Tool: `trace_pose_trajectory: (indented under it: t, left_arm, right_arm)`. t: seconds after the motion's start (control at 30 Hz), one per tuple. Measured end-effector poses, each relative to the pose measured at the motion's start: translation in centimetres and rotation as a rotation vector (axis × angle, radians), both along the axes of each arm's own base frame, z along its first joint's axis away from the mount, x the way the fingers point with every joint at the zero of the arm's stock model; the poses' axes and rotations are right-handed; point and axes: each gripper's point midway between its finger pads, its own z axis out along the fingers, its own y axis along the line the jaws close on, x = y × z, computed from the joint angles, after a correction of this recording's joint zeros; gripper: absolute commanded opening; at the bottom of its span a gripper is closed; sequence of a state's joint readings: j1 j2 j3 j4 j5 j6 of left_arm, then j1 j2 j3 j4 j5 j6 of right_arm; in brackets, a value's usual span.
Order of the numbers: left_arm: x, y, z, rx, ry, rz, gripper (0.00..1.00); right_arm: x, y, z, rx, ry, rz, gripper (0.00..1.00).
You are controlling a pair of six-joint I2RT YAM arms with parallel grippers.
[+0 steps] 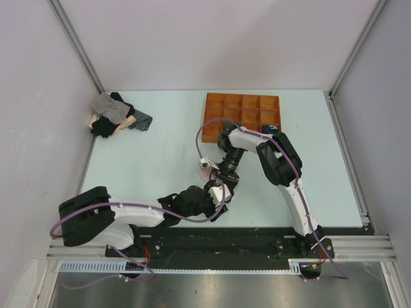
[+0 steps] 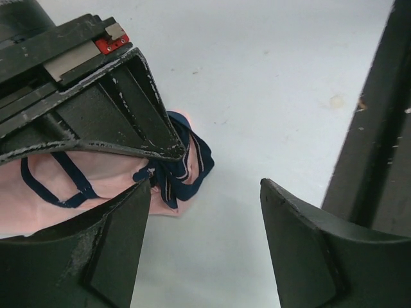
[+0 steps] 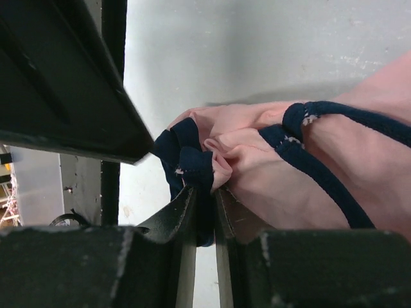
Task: Roll the underwear
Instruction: Roll the underwear to the center of the board.
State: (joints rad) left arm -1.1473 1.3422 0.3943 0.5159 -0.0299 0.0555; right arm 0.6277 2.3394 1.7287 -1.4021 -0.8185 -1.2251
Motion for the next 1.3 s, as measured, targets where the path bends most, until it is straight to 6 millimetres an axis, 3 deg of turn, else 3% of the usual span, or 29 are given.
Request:
trace_pose_trajectory:
  t: [0.27,0.37,0.43,0.5,0.53,0.57,0.67,0.9,1.03,1.17,1.3]
  left_arm:
    - [1.4,-0.5,-2.5,0.149,-0.049,0.006,0.72]
    - [1.9,-0.3,-3.2,0.193,-0.066,0.021,0.51]
    - [2.4,-0.1,-3.7,0.229,-0.074,0.036,0.5]
    - [2.7,-0.1,-4.0,0.259,-0.079,0.047,0.4]
    - [2.8,-0.1,-4.1,0.266,-0.077,0.052,0.34]
    - [2.9,-0.1,-4.3,0.274,-0.078,0.055,0.21]
    - [3.0,0.0,-4.5,0.288,-0.074,0.061,0.05]
    - [2.4,-0.1,-4.6,0.263,-0.012,0.06,0.0]
    - [2.1,0.5,-4.5,0.19,0.124,0.072,0.0]
    - [2.8,1.9,-4.5,0.094,0.301,0.118,0.0]
    - [4.1,3.0,-4.4,-0.016,0.509,0.169,0.0]
  right_arm:
    - [0.0,0.0,0.0,0.001,0.006,-0.003,0.2]
    - [0.0,0.0,0.0,0.002,0.007,-0.004,0.2]
    - [0.0,0.0,0.0,0.004,0.008,-0.004,0.2]
    - [0.0,0.0,0.0,0.005,0.01,-0.005,0.21]
    - [0.0,0.0,0.0,0.006,0.01,-0.005,0.21]
    - [0.0,-0.1,0.0,0.007,0.011,-0.006,0.22]
    - [-0.1,-0.1,0.0,0.013,0.021,-0.013,0.28]
    - [0.4,-0.3,1.1,0.054,0.012,-0.043,0.49]
    - [3.2,-0.9,3.8,0.125,-0.09,-0.111,0.5]
    - [6.0,-2.8,7.6,0.175,-0.202,-0.216,0.5]
    - [5.6,-4.8,9.6,0.236,-0.31,-0.243,0.49]
